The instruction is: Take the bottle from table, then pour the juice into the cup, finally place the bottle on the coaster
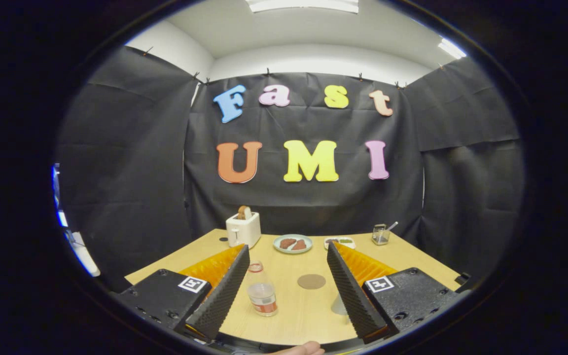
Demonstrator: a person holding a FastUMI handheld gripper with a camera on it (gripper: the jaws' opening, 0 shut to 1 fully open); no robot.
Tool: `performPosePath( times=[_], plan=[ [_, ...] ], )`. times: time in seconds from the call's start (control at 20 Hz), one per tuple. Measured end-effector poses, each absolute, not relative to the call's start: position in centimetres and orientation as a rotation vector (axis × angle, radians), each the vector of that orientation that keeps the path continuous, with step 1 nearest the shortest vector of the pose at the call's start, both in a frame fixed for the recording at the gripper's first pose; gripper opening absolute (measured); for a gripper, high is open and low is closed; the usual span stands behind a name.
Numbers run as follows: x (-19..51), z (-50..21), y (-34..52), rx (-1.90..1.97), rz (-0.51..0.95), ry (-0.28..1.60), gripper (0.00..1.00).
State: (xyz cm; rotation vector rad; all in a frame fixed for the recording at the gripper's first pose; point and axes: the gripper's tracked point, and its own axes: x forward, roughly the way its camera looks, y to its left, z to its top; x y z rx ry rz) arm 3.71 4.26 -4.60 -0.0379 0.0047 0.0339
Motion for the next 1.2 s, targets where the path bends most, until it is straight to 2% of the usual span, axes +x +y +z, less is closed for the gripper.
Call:
performPosePath(
  times=[0.35,1.2],
  plan=[
    [6.3,-9.6,7.6,-0.034,0.065,0.031,1.0],
    [13.5,-22.4,8.3,-0.118,-0.064,0.09,1.0]
  ],
)
